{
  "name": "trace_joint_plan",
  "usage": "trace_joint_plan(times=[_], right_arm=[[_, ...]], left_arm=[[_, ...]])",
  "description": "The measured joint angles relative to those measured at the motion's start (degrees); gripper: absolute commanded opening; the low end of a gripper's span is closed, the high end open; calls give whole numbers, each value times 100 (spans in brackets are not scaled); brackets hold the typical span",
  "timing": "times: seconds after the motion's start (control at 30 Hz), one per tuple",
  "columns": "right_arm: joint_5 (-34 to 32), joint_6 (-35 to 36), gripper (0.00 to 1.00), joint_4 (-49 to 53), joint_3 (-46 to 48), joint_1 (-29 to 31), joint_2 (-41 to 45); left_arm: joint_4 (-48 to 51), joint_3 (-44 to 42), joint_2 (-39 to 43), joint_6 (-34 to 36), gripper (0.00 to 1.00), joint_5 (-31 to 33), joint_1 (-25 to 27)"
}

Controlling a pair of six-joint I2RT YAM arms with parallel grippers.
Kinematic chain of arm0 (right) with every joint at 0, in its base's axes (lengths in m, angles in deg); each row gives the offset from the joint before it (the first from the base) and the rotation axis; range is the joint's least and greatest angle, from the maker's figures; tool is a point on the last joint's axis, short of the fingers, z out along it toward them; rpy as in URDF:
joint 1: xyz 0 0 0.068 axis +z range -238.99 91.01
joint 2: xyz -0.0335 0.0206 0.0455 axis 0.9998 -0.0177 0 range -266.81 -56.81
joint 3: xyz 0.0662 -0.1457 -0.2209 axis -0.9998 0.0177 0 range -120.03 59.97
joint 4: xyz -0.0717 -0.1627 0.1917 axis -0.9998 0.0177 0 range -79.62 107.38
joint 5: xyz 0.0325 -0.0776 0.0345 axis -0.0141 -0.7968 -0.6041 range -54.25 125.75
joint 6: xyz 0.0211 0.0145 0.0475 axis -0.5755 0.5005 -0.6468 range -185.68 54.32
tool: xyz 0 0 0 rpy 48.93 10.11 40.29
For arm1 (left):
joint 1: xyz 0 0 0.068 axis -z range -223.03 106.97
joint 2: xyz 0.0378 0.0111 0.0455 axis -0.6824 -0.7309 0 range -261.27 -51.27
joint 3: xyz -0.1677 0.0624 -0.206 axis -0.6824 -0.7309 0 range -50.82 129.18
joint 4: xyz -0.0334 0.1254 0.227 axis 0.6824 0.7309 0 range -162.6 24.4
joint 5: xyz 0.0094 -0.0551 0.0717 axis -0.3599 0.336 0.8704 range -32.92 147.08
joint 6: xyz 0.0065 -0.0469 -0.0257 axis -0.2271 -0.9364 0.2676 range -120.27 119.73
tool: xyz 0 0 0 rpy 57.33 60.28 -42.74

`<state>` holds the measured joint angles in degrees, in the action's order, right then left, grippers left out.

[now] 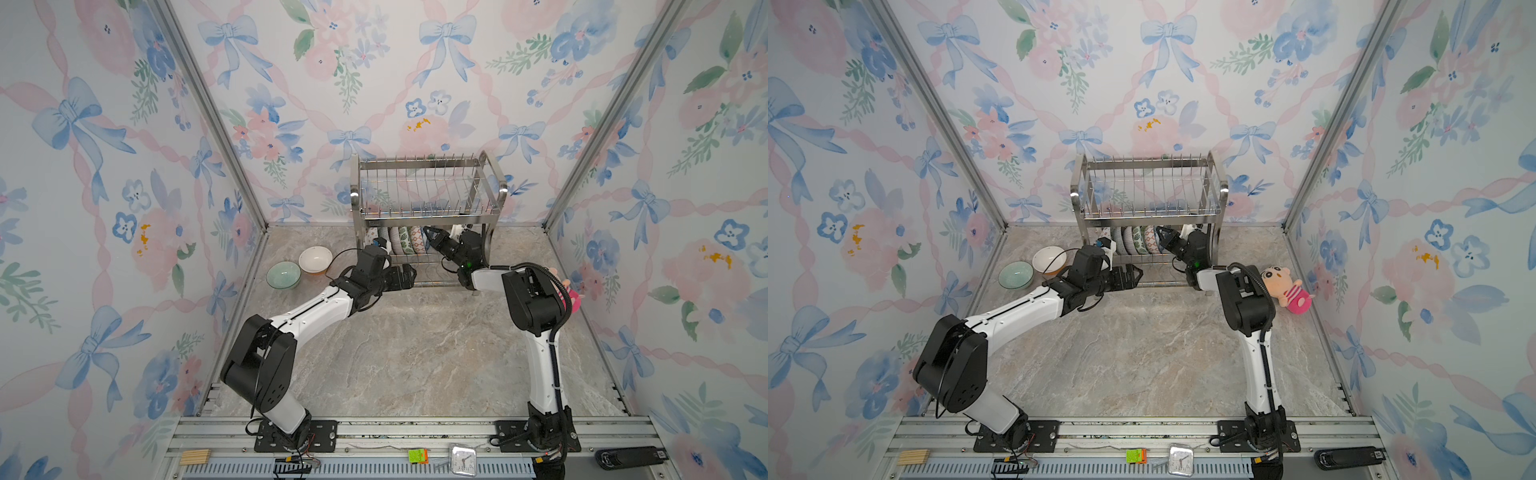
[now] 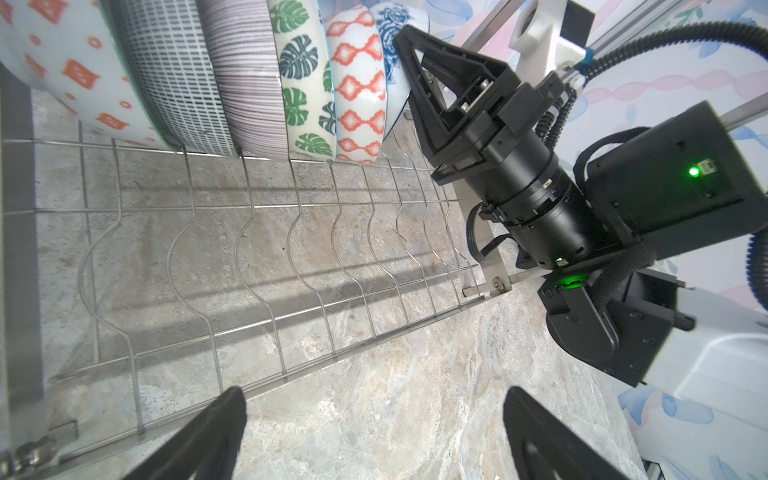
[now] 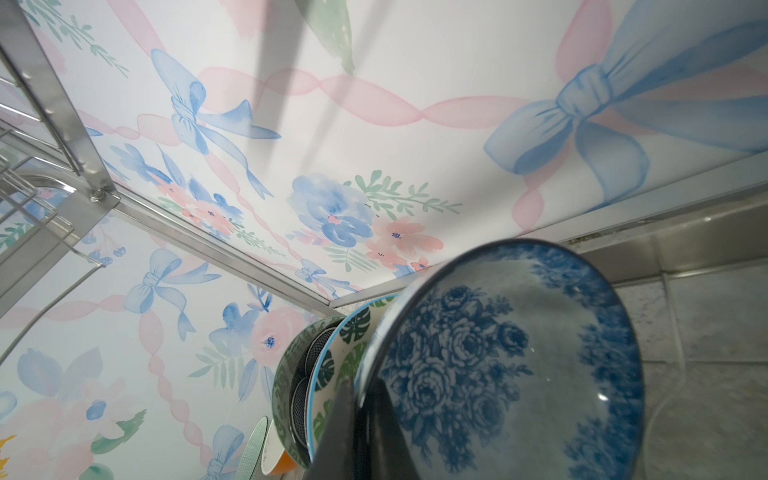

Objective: Load the bowls into the dish rack
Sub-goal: 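Lower the rose-pattern bowl upright into the rack beside the triangle-pattern bowl with the right gripper, then open the right gripper and release the rose-pattern bowl in the rack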

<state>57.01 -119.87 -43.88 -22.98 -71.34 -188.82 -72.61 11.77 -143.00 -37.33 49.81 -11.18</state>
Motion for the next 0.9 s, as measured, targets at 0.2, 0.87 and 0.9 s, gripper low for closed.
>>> trace_joint_plan(times=[0.2, 0.87, 0.9], right_arm=[[-2, 286, 5, 229, -2, 2, 46], [-162, 1058, 18, 1193, -83, 46, 313], [-164, 1084, 19, 1233, -83, 46, 328]], left_arm=[[0, 0, 0, 0, 98, 2, 0], [22, 0, 0, 0, 98, 0, 0], [22, 0, 2, -2, 98, 0, 0]])
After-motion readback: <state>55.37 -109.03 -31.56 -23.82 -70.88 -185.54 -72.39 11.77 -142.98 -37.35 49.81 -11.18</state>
